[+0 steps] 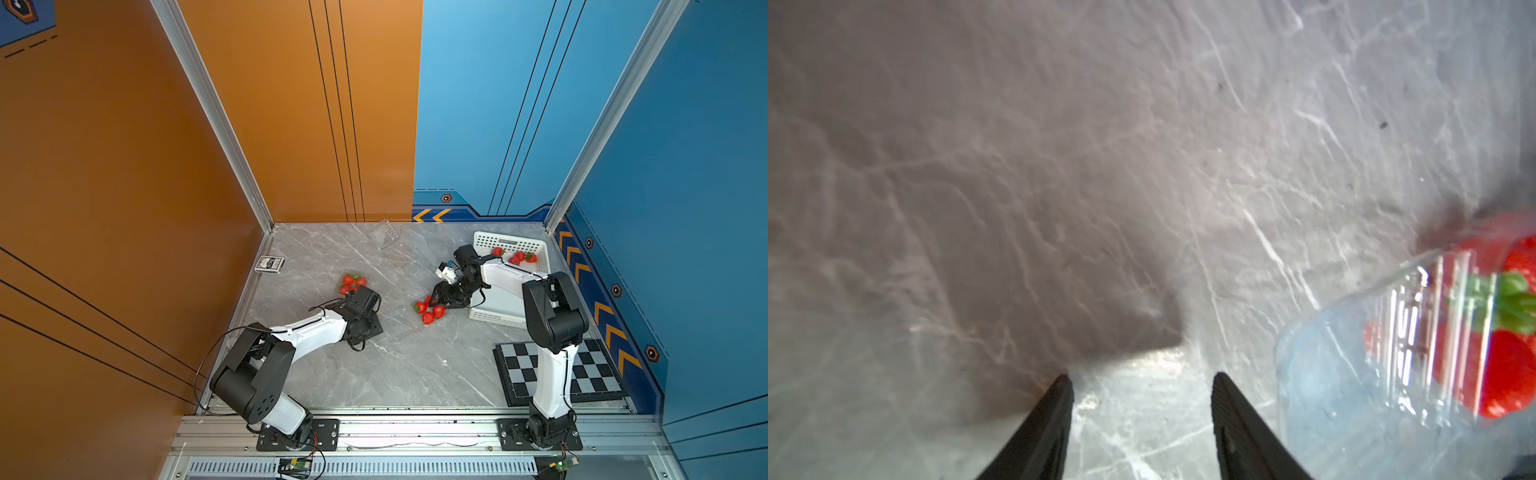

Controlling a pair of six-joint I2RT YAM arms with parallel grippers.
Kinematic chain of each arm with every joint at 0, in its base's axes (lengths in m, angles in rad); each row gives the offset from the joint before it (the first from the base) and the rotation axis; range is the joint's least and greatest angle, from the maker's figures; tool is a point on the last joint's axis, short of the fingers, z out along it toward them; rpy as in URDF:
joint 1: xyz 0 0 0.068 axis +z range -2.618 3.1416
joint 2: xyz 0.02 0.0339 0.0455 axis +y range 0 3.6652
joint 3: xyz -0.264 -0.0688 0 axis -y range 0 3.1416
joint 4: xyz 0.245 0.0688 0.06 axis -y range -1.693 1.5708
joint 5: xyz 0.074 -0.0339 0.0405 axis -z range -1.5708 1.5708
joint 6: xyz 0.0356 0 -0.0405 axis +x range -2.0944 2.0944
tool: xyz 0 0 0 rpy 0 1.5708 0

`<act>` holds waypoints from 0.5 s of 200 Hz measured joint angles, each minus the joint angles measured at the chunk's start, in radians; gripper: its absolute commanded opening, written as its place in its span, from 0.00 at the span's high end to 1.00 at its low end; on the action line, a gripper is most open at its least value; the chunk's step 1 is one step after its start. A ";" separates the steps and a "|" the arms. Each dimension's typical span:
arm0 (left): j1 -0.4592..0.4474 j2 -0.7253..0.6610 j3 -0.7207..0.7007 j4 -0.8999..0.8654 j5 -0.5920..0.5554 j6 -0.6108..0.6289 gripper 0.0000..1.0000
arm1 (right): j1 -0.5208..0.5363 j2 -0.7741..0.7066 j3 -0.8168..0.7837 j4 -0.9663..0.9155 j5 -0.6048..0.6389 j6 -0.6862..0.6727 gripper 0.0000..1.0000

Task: Pack strawberries into containers
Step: Adjust the packing box at the center of the board.

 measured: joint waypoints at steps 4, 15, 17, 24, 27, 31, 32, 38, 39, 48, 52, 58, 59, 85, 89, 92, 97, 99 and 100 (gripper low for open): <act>0.008 0.000 0.000 -0.002 0.000 0.003 0.43 | 0.001 -0.008 -0.009 0.004 -0.002 0.002 0.33; 0.032 -0.003 -0.001 -0.009 0.000 0.014 0.43 | 0.004 -0.029 -0.027 0.014 -0.008 0.018 0.32; 0.035 -0.003 -0.001 -0.010 0.000 0.016 0.43 | 0.005 -0.033 -0.031 0.018 -0.009 0.019 0.32; 0.045 -0.005 -0.003 -0.012 0.000 0.021 0.43 | 0.007 -0.044 -0.040 0.025 -0.010 0.029 0.31; 0.049 -0.006 -0.003 -0.014 0.000 0.022 0.43 | 0.009 -0.049 -0.044 0.030 -0.010 0.034 0.31; 0.052 -0.007 -0.004 -0.015 0.000 0.024 0.43 | 0.011 -0.055 -0.050 0.034 -0.010 0.039 0.31; 0.052 -0.008 -0.004 -0.016 0.000 0.024 0.43 | 0.011 -0.056 -0.051 0.035 -0.011 0.041 0.31; 0.053 -0.009 -0.006 -0.016 0.001 0.025 0.43 | 0.015 -0.064 -0.059 0.040 -0.011 0.050 0.31; 0.053 -0.010 -0.007 -0.016 0.001 0.025 0.43 | 0.016 -0.065 -0.060 0.041 -0.011 0.050 0.31; 0.052 -0.013 -0.010 -0.017 0.001 0.026 0.43 | 0.023 -0.074 -0.074 0.050 -0.011 0.062 0.30; 0.051 -0.014 -0.011 -0.018 0.001 0.028 0.43 | 0.026 -0.078 -0.079 0.053 -0.011 0.068 0.30; 0.050 -0.017 -0.014 -0.017 0.001 0.029 0.43 | 0.031 -0.082 -0.086 0.058 -0.011 0.077 0.29; 0.050 -0.018 -0.015 -0.017 0.001 0.029 0.43 | 0.032 -0.082 -0.088 0.059 -0.011 0.079 0.29; 0.047 -0.037 -0.037 -0.011 0.001 0.028 0.44 | 0.047 -0.084 -0.113 0.079 -0.010 0.108 0.28; 0.047 -0.042 -0.042 -0.009 0.001 0.028 0.44 | 0.047 -0.084 -0.116 0.081 -0.010 0.109 0.28; 0.046 -0.046 -0.046 -0.009 0.001 0.027 0.44 | 0.048 -0.084 -0.119 0.082 -0.009 0.112 0.28; 0.045 -0.052 -0.053 -0.005 0.001 0.027 0.44 | 0.048 -0.084 -0.121 0.084 -0.008 0.115 0.28; 0.045 -0.056 -0.056 -0.003 0.001 0.027 0.43 | 0.048 -0.084 -0.123 0.086 -0.008 0.117 0.27; 0.044 -0.057 -0.057 -0.002 0.001 0.027 0.43 | 0.048 -0.084 -0.124 0.086 -0.008 0.119 0.27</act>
